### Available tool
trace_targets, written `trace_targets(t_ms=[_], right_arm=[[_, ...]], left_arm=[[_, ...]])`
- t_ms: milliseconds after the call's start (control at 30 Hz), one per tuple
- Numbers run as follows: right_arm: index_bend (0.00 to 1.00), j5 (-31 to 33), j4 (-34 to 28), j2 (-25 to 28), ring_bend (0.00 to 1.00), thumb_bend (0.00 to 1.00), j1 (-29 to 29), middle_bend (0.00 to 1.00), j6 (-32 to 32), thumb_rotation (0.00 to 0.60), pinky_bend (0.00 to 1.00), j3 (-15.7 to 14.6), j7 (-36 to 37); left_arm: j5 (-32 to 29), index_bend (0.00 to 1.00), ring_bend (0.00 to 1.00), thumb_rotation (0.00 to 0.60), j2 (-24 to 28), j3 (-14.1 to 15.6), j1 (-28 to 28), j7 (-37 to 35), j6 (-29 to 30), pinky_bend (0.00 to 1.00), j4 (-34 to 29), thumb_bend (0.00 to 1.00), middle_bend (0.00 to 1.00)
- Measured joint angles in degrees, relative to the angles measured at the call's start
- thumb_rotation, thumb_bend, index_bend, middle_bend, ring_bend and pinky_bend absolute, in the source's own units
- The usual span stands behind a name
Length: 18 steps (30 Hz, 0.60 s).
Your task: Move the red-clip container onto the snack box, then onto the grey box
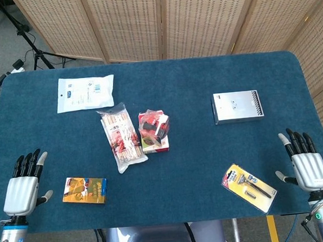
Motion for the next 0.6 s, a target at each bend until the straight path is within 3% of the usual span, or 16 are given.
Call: trace_targets(t_ms=[200, 400, 600], right_arm=[[0.02, -0.6, -2.7, 0.3, 0.0, 0.18, 1.5, 0.0, -0.9, 0.6, 0.0, 0.6, -4.4], [0.02, 0.8, -11.4, 2.9, 0.0, 0.18, 6.3, 0.0, -5.5, 0.6, 0.0, 3.8, -11.3], [0.02, 10.4, -20.5, 6.0, 0.0, 0.18, 13.9, 0.0, -14.8, 0.6, 0.0, 8.9, -18.4]], left_arm=[[1.9, 0.0, 0.0, 0.6, 0.1, -1.6, 1.6, -2.8, -1.3, 0.0, 1.3, 0.09, 0.0], [2.3, 0.0, 0.0, 0.6, 0.4, -3.3, 2.5, -3.8, -3.7, 0.0, 1.9, 0.09, 0.0], [2.2, 0.0, 0.0, 0.6, 0.7, -5.1, 3.1, -5.4, -6.2, 0.0, 2.8, 0.09, 0.0]])
